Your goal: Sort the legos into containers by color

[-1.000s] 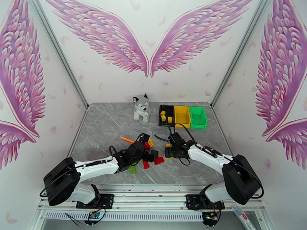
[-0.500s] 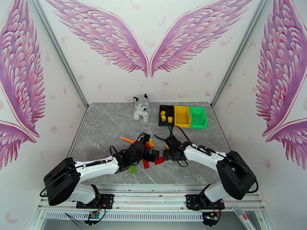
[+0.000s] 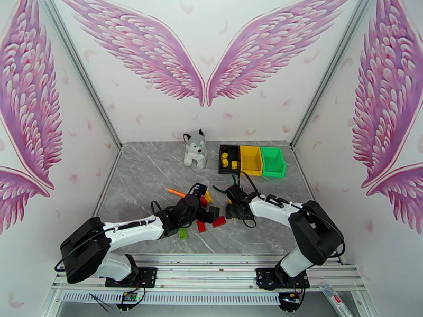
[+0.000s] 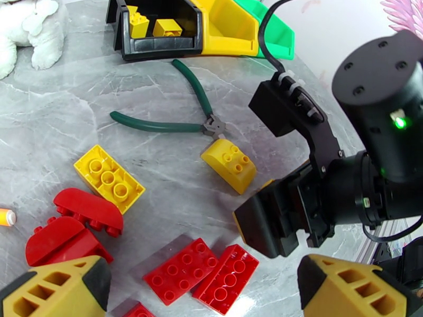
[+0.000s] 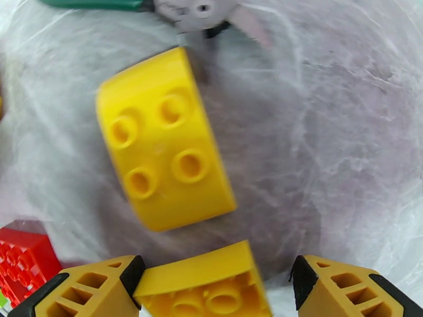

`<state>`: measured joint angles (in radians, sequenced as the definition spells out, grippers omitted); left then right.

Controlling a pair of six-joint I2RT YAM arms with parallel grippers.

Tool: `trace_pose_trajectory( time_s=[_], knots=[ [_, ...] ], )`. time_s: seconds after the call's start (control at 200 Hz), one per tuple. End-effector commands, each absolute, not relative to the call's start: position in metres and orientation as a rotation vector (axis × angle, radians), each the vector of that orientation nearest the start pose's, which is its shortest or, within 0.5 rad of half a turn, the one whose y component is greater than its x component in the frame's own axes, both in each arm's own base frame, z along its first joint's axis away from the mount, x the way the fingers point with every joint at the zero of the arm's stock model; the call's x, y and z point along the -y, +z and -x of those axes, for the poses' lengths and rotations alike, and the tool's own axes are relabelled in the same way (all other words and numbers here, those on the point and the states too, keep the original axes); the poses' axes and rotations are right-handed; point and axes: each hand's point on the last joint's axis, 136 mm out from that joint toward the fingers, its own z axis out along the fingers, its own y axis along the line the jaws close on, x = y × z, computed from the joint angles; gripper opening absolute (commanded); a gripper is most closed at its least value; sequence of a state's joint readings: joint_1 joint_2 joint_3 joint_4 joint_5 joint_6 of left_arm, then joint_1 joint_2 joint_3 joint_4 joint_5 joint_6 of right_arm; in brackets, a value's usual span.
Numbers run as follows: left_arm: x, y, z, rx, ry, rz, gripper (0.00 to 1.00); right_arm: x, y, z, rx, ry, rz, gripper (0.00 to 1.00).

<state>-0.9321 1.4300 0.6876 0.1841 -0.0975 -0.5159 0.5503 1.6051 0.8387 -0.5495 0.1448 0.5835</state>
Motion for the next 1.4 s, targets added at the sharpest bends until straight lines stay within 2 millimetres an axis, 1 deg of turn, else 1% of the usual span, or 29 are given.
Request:
trace_pose_trajectory(
  time_s=[0.0, 0.09, 0.22, 0.375, 0.545, 0.66, 0.785, 0.865, 0.94, 0.95, 1.005, 1.015, 1.065, 1.075, 1.105, 1.125, 1.175, 1.22, 1.235, 1.29, 1.315, 1.395],
  knots=[
    [0.325, 0.146, -0.261, -2.133, -0.752, -0.402, 0.99, -0.135, 0.012, -0.287, -2.849, 0.049, -0.155, 0.78],
    [0.325, 0.146, -0.261, -2.131, -0.749, -0.404, 0.99, -0.133, 0.012, -0.29, -2.846, 0.072, -0.175, 0.77],
    [0.325, 0.145, -0.262, -2.132, -0.743, -0.406, 0.99, -0.135, 0.012, -0.287, -2.851, 0.101, -0.179, 0.74],
    [0.324, 0.145, -0.263, -2.132, -0.728, -0.407, 0.99, -0.142, 0.015, -0.281, -2.853, 0.187, -0.18, 0.67],
    [0.325, 0.144, -0.264, -2.132, -0.723, -0.413, 0.99, -0.152, 0.018, -0.271, -2.859, 0.255, -0.153, 0.57],
    [0.325, 0.144, -0.268, -2.124, -0.696, -0.426, 0.99, -0.166, 0.028, -0.268, -2.847, 0.328, -0.126, 0.51],
    [0.323, 0.15, -0.278, -2.102, -0.642, -0.411, 0.99, -0.18, 0.049, -0.28, -2.787, 0.425, -0.137, 0.48],
    [0.324, 0.161, -0.286, -2.097, -0.673, -0.35, 0.99, -0.188, 0.067, -0.297, -2.744, 0.449, -0.136, 0.47],
    [0.332, 0.181, -0.289, -2.064, -0.723, -0.313, 0.99, -0.197, 0.085, -0.317, -2.704, 0.466, -0.137, 0.47],
    [0.333, 0.184, -0.289, -2.057, -0.728, -0.307, 0.99, -0.199, 0.089, -0.321, -2.694, 0.473, -0.138, 0.47],
    [0.336, 0.199, -0.293, -2.016, -0.738, -0.278, 0.99, -0.206, 0.1, -0.338, -2.672, 0.482, -0.144, 0.47],
    [0.336, 0.201, -0.294, -2.012, -0.736, -0.273, 0.99, -0.208, 0.105, -0.343, -2.661, 0.487, -0.146, 0.47],
    [0.336, 0.208, -0.3, -1.987, -0.726, -0.241, 0.99, -0.211, 0.114, -0.359, -2.644, 0.483, -0.162, 0.47],
    [0.336, 0.209, -0.301, -1.983, -0.726, -0.234, 0.99, -0.212, 0.117, -0.365, -2.635, 0.481, -0.166, 0.47],
    [0.336, 0.21, -0.303, -1.97, -0.72, -0.221, 0.99, -0.212, 0.119, -0.376, -2.624, 0.468, -0.186, 0.47],
    [0.336, 0.211, -0.305, -1.959, -0.716, -0.212, 0.99, -0.212, 0.124, -0.386, -2.605, 0.467, -0.2, 0.47],
    [0.332, 0.209, -0.311, -1.951, -0.7, -0.185, 0.99, -0.209, 0.13, -0.407, -2.572, 0.441, -0.233, 0.47],
    [0.329, 0.206, -0.315, -1.943, -0.694, -0.169, 0.99, -0.204, 0.131, -0.426, -2.545, 0.403, -0.267, 0.46],
    [0.327, 0.204, -0.316, -1.94, -0.691, -0.162, 0.99, -0.202, 0.128, -0.431, -2.542, 0.385, -0.278, 0.46],
    [0.32, 0.2, -0.32, -1.929, -0.685, -0.143, 0.99, -0.196, 0.128, -0.452, -2.509, 0.361, -0.312, 0.46],
    [0.317, 0.197, -0.323, -1.93, -0.682, -0.135, 0.99, -0.194, 0.124, -0.461, -2.504, 0.356, -0.33, 0.46],
    [0.313, 0.188, -0.331, -1.949, -0.685, -0.151, 0.99, -0.187, 0.115, -0.484, -2.484, 0.361, -0.371, 0.46]
  ],
)
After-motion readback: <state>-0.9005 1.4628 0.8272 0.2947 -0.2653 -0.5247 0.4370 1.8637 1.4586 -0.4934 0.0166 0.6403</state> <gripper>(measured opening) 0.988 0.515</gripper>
